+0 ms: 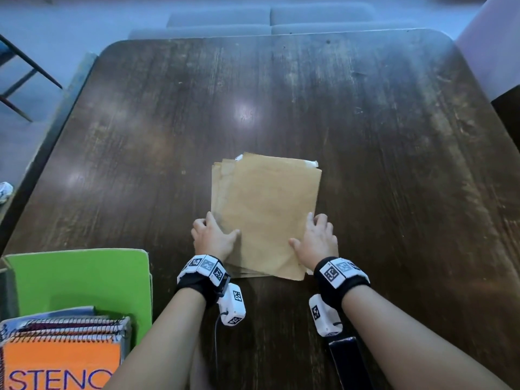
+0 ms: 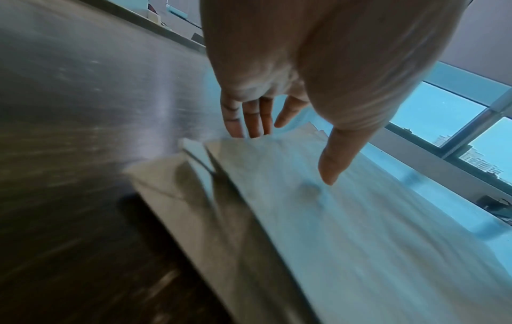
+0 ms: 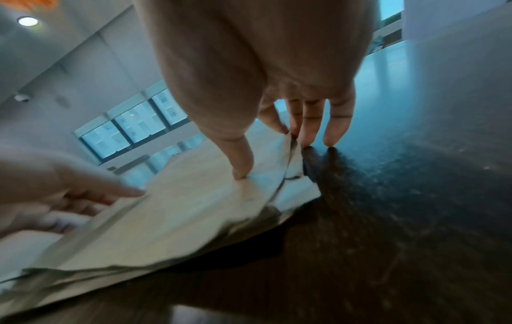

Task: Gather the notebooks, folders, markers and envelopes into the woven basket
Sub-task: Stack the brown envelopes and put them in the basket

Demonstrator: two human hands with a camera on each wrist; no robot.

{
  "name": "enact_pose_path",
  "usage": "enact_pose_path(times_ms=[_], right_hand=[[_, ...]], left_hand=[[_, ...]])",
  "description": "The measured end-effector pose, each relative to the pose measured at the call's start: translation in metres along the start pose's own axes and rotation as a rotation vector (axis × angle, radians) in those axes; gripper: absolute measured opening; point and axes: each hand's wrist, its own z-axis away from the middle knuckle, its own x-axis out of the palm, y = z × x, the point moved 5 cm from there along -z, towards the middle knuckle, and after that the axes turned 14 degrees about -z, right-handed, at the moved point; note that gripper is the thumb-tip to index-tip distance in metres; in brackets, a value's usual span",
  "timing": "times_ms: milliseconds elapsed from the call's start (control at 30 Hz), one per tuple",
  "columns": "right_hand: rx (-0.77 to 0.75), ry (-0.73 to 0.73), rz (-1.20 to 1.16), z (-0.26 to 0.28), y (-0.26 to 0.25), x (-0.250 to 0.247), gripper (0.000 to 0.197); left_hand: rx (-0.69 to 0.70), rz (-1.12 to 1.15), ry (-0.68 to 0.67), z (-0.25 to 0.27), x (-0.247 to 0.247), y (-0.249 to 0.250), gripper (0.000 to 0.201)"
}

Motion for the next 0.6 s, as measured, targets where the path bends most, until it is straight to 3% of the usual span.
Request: enact_pose_path(times_ms=[133, 233, 367, 500, 567, 600], right_hand=[[-0.037, -0.032, -0.045, -0.002, -0.009, 0.01, 0.083], [-0.037, -0.079, -0.123, -0.002, -0.009, 0.007, 0.081], [0.053, -0.03, -0.388, -0.006, -0.005, -0.007, 0.082], [0.136, 0.024, -0.746, -0.014, 0.0, -0.024, 0.097], [0.106, 0.014, -0.986, -0.011, -0.002, -0.032, 0.083], [0.058, 0.015, -1.099, -0.009, -0.005, -0.038, 0.063]], left_hand=[[-0.055, 0.175, -0.108, -0.012, 0.0, 0.004, 0.087], [-0.056, 0.32, -0.139, -0.017, 0.001, 0.004, 0.056], [0.085, 0.532, -0.175, -0.013, -0.003, 0.005, 0.031], [0.243, 0.794, -0.27, 0.01, -0.02, 0.01, 0.033], [0.286, 0.847, -0.285, 0.017, -0.028, 0.012, 0.034], [0.295, 0.862, -0.277, 0.018, -0.032, 0.012, 0.034]])
